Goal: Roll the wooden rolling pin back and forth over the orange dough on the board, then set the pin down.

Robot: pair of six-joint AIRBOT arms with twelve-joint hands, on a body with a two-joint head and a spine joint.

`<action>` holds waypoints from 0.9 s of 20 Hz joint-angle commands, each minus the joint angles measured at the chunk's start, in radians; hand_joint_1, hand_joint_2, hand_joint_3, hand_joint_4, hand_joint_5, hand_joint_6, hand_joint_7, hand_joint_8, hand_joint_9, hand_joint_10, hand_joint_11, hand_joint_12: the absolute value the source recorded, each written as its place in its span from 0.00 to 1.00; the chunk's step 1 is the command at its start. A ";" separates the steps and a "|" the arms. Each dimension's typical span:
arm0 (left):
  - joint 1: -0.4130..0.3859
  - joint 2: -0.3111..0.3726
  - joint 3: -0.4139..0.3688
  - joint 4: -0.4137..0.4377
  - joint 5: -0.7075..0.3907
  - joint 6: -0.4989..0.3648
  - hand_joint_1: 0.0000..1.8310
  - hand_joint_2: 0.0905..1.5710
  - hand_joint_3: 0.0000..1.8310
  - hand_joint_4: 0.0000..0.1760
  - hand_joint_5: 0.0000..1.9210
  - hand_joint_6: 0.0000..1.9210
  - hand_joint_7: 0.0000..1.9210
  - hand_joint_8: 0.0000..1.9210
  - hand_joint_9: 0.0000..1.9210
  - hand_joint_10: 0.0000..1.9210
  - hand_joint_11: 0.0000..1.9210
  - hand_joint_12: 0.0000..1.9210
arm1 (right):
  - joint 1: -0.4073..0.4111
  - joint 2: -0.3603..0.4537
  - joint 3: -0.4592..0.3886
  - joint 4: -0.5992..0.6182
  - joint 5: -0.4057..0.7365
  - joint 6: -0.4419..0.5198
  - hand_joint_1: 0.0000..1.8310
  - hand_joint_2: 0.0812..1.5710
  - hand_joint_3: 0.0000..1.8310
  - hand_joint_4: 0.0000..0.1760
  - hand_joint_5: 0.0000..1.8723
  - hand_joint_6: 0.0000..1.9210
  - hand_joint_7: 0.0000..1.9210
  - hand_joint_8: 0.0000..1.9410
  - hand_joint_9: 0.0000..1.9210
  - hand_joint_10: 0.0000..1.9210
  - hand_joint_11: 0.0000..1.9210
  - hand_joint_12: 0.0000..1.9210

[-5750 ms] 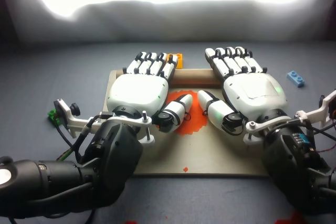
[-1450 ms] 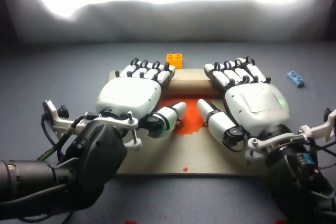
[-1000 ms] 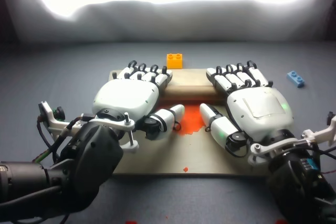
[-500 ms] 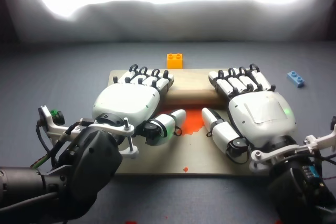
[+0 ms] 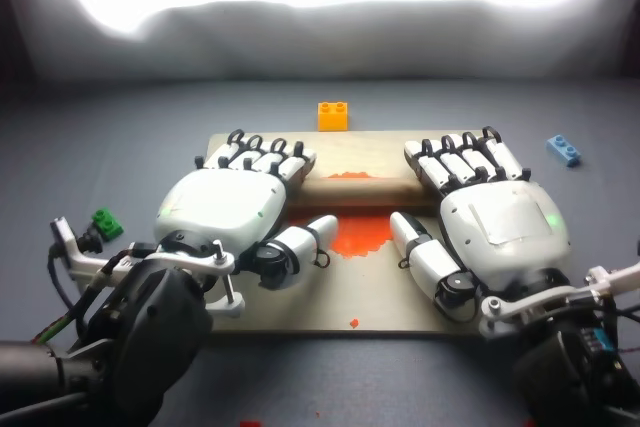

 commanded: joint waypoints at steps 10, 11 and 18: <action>0.032 0.011 -0.031 0.095 -0.162 -0.034 0.00 0.95 0.00 0.00 0.10 0.00 0.11 0.00 0.08 0.00 0.00 0.18 | -0.011 0.002 -0.032 -0.051 0.129 -0.043 0.00 0.99 0.00 0.00 0.16 0.01 0.19 0.00 0.14 0.01 0.00 0.36; 0.035 0.011 -0.036 0.095 -0.167 -0.034 0.00 0.95 0.00 0.00 0.10 0.00 0.11 0.00 0.08 0.00 0.00 0.18 | -0.012 0.002 -0.033 -0.051 0.132 -0.045 0.00 0.99 0.00 0.00 0.16 0.01 0.19 0.00 0.14 0.01 0.00 0.36; 0.062 0.011 -0.056 0.120 -0.197 -0.057 0.00 0.95 0.00 0.00 0.10 0.00 0.10 0.00 0.07 0.00 0.00 0.19 | -0.019 0.006 -0.061 -0.050 0.161 -0.076 0.00 0.99 0.00 0.00 0.17 0.01 0.20 0.00 0.15 0.01 0.00 0.38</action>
